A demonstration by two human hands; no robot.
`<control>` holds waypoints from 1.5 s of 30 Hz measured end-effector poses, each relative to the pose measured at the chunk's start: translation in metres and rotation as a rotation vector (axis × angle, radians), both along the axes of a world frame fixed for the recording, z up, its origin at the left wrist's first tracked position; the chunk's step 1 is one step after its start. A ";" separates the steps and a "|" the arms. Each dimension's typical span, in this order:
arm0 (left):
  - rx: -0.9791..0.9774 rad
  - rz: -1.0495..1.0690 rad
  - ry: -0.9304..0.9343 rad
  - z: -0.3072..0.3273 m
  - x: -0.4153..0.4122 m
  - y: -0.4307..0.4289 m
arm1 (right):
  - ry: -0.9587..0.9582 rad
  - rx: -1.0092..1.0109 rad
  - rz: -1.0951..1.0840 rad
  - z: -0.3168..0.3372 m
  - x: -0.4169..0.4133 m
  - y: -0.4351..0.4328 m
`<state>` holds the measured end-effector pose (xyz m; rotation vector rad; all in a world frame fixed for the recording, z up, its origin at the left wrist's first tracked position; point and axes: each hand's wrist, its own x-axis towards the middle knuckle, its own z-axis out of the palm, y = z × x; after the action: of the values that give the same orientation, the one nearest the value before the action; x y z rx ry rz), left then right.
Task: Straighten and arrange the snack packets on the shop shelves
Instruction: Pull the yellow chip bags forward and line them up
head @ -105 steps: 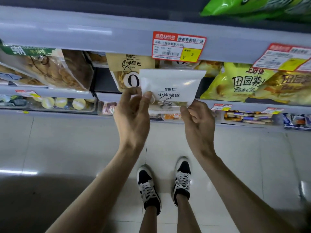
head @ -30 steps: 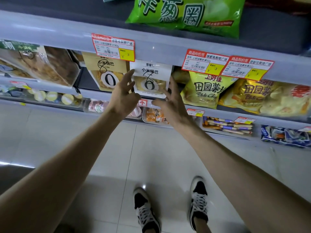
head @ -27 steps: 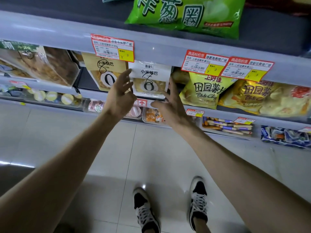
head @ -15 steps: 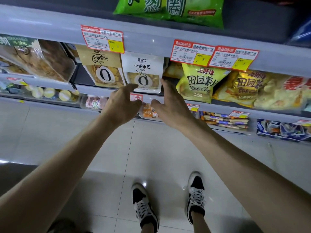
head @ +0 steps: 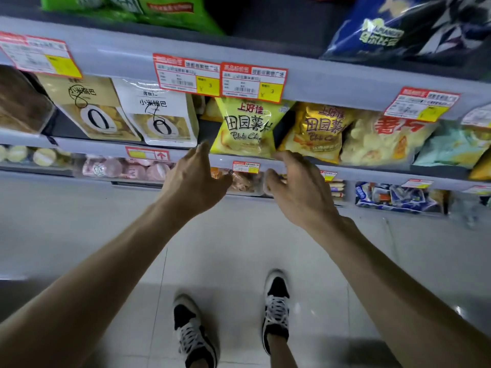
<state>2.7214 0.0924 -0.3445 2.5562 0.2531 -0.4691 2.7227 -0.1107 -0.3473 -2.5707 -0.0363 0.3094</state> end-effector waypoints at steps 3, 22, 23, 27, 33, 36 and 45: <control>-0.097 0.103 -0.059 -0.009 0.020 -0.022 | -0.048 0.074 -0.204 -0.016 0.014 -0.033; -0.505 0.621 -0.395 -0.062 0.066 -0.078 | 0.041 0.528 -0.503 -0.084 0.104 -0.088; -0.512 0.622 -0.422 -0.061 0.062 -0.078 | 0.054 0.528 -0.513 -0.084 0.105 -0.087; -0.564 0.605 -0.524 -0.051 0.041 -0.078 | 0.075 0.511 -0.529 -0.089 0.106 -0.089; -0.663 0.699 -0.518 -0.055 -0.004 -0.055 | 0.056 0.508 -0.417 -0.087 0.096 -0.084; -0.640 0.704 -0.483 -0.058 -0.034 -0.042 | 0.060 0.564 -0.375 -0.088 0.091 -0.068; -0.580 0.736 -0.432 -0.066 -0.067 0.004 | 0.087 0.657 -0.191 -0.093 0.089 0.018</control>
<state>2.6549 0.0965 -0.4104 1.7644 0.7312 0.2594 2.8117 -0.0931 -0.4401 -1.8916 0.1198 0.2789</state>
